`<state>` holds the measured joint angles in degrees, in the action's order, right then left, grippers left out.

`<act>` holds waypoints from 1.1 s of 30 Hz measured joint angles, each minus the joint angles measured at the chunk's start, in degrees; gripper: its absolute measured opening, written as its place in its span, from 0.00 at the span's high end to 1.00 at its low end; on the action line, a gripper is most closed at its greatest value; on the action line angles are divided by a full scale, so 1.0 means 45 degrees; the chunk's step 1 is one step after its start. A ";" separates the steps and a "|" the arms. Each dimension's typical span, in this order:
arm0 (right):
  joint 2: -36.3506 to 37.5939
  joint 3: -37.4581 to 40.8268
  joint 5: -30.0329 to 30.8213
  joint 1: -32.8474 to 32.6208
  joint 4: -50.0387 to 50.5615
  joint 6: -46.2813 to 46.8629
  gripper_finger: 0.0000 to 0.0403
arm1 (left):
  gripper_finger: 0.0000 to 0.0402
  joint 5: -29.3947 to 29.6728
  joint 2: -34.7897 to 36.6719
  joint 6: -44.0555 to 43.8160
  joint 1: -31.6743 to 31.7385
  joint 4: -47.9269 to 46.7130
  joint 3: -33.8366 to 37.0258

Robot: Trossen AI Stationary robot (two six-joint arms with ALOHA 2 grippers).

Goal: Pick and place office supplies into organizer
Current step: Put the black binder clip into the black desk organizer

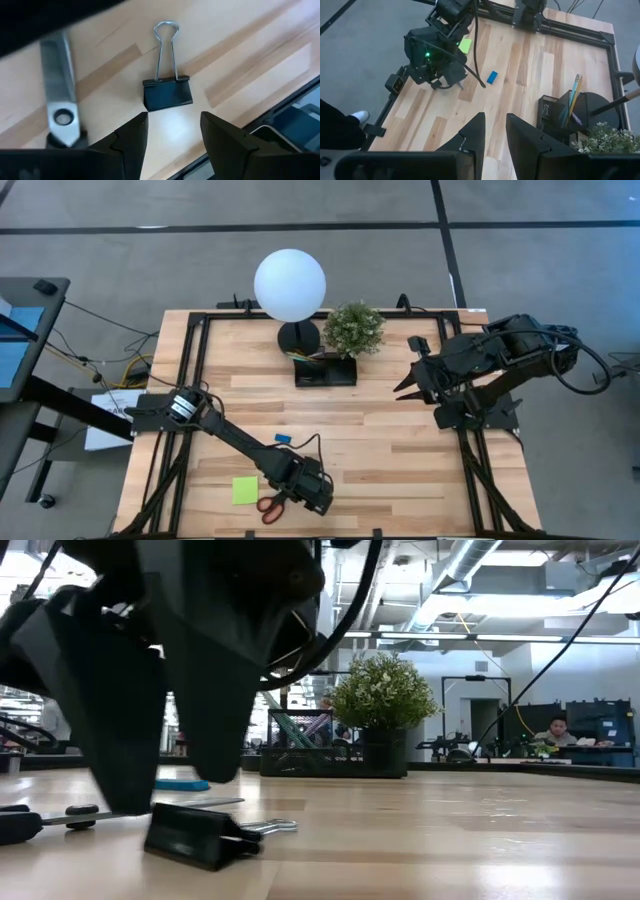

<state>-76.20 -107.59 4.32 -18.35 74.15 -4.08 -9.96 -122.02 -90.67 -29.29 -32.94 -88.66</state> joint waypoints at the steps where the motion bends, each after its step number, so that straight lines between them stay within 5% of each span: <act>1: 0.0000 0.0000 0.0000 0.0000 0.0000 0.0000 0.82 | 0.56 0.0061 0.0000 0.0000 0.0005 0.0065 0.0000; 18: 0.0000 0.0000 -0.0007 0.0000 0.0005 0.0010 0.82 | 0.56 0.0454 0.0000 0.0981 0.0242 0.0850 0.0000; 33: 0.0000 0.0000 -0.0005 0.0000 0.0061 -0.0061 0.82 | 0.40 0.0023 0.0000 0.0004 0.0211 0.0531 0.0000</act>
<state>-76.20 -107.59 4.29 -18.35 74.42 -4.35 -9.86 -122.02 -90.66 -28.34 -30.55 -88.66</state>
